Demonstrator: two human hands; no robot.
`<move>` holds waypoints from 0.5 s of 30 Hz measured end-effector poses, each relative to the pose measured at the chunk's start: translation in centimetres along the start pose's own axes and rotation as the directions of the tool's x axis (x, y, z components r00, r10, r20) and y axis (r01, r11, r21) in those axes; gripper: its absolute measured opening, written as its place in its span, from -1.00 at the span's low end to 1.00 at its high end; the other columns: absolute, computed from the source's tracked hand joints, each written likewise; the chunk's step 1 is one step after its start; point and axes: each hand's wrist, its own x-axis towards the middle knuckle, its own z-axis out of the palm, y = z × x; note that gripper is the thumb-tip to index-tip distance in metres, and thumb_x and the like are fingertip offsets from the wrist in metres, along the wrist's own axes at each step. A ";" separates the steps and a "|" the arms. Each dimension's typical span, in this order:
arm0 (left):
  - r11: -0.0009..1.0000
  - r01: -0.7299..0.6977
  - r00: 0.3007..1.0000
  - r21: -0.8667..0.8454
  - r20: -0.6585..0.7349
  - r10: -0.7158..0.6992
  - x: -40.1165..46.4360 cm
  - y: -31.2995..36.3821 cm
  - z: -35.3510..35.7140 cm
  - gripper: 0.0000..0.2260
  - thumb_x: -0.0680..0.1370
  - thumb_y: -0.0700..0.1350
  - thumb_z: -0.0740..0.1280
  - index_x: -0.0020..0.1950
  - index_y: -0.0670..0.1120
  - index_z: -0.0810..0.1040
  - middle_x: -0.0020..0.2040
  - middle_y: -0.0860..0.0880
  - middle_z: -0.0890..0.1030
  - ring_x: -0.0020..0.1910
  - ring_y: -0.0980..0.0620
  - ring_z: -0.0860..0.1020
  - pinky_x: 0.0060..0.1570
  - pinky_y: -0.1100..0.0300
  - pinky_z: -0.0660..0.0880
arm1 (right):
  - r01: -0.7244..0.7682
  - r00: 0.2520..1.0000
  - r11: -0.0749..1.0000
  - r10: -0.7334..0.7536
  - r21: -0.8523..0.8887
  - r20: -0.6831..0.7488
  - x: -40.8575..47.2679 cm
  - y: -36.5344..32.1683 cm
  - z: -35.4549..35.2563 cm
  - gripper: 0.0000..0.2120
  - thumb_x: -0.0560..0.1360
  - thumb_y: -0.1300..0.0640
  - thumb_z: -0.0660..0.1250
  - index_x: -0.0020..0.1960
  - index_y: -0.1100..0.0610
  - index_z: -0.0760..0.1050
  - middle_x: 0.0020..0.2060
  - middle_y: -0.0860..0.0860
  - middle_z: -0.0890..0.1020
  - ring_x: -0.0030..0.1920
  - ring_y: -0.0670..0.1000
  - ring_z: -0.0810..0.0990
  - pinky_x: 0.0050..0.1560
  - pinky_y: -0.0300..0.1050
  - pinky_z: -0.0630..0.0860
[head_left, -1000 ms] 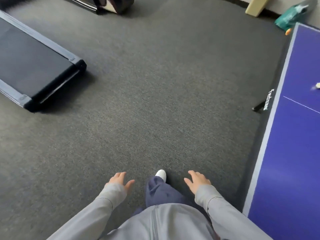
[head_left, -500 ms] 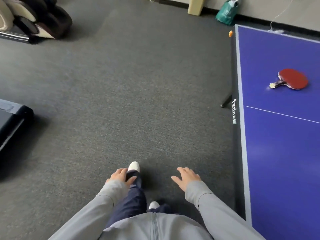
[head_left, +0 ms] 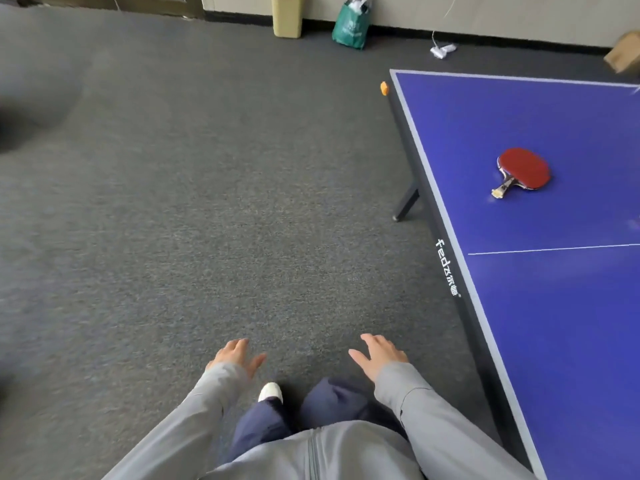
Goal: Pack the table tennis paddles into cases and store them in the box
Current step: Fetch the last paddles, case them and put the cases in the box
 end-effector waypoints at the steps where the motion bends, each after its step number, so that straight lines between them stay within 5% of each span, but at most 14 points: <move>1: 1.000 -0.003 1.000 0.013 0.015 0.003 1.0 0.4 -0.8 -0.44 0.57 0.22 0.12 0.49 -0.03 0.18 0.47 -0.03 0.26 0.42 -0.06 0.29 0.37 0.06 0.28 | -0.018 1.000 1.000 0.018 0.019 0.001 0.6 -0.1 -0.4 -0.46 0.56 -0.24 0.06 0.46 -0.02 0.19 0.42 0.00 0.33 0.43 0.05 0.28 0.34 0.04 0.26; 15: 0.963 -0.192 0.978 0.189 0.122 0.171 17.2 20.2 -11.0 -0.43 0.57 0.20 0.13 0.51 -0.03 0.14 0.49 -0.06 0.23 0.46 -0.07 0.22 0.41 0.05 0.22 | -0.149 0.983 0.928 0.175 0.341 -0.046 13.0 4.3 -14.0 -0.46 0.57 -0.22 0.07 0.47 0.00 0.18 0.43 0.01 0.31 0.44 0.05 0.26 0.37 0.03 0.26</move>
